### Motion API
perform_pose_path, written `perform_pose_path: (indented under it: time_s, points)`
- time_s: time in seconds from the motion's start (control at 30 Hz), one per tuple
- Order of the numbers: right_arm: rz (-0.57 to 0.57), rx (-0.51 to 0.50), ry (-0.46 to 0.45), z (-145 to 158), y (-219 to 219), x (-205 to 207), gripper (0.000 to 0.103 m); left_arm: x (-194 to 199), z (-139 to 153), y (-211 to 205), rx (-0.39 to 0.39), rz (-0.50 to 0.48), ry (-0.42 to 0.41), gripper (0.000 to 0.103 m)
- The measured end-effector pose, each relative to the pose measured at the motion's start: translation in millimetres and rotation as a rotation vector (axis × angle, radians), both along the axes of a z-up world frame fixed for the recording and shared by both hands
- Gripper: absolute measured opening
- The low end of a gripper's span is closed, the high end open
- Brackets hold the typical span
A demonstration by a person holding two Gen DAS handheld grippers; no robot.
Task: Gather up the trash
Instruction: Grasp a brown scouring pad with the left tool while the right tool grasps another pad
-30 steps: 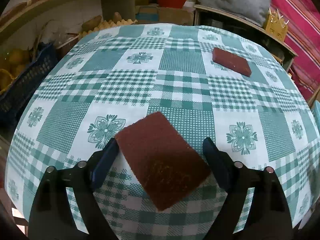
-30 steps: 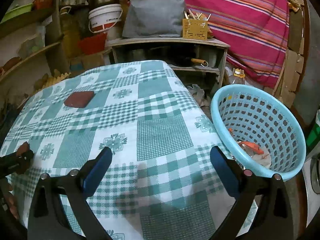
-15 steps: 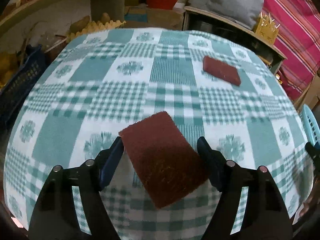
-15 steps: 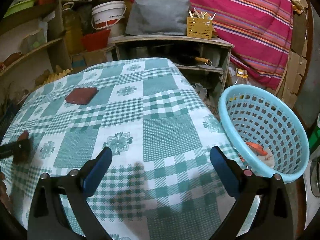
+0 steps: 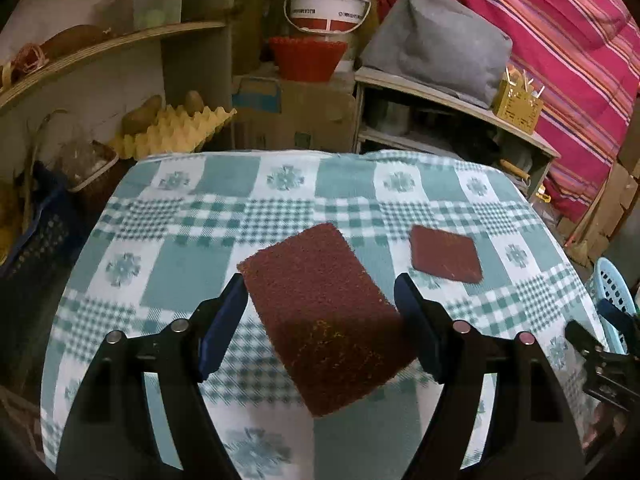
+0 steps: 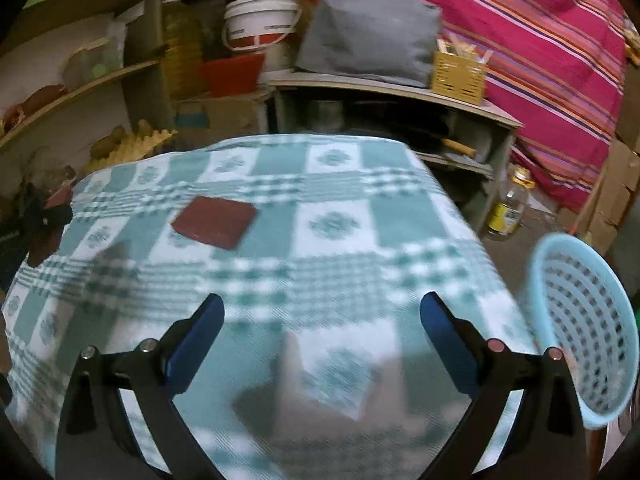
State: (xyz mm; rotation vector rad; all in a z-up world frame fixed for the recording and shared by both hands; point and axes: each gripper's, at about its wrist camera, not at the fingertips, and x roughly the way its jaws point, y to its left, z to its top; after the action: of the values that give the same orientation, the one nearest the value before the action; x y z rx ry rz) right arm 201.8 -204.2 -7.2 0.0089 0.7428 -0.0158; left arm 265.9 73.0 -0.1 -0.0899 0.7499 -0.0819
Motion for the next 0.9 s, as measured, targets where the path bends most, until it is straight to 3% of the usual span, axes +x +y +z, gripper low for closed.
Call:
perform_pose_path:
  time_s: [0.37, 0.67, 0.9]
  points:
    - [0.087, -0.049, 0.082, -25.7, 95.7, 89.6, 0.096, 22.7, 0.9, 39.5, 0.002, 0.025, 0.0, 0.074]
    - [0.036, -0.077, 0.153, -44.2, 116.7, 130.4, 0.096, 28.6, 3.3, 59.7, -0.037, 0.077, -0.002, 0.074]
    - [0.012, -0.074, 0.194, -51.6, 112.4, 142.8, 0.096, 27.6, 5.9, 50.2, 0.001, 0.069, -0.018, 0.074]
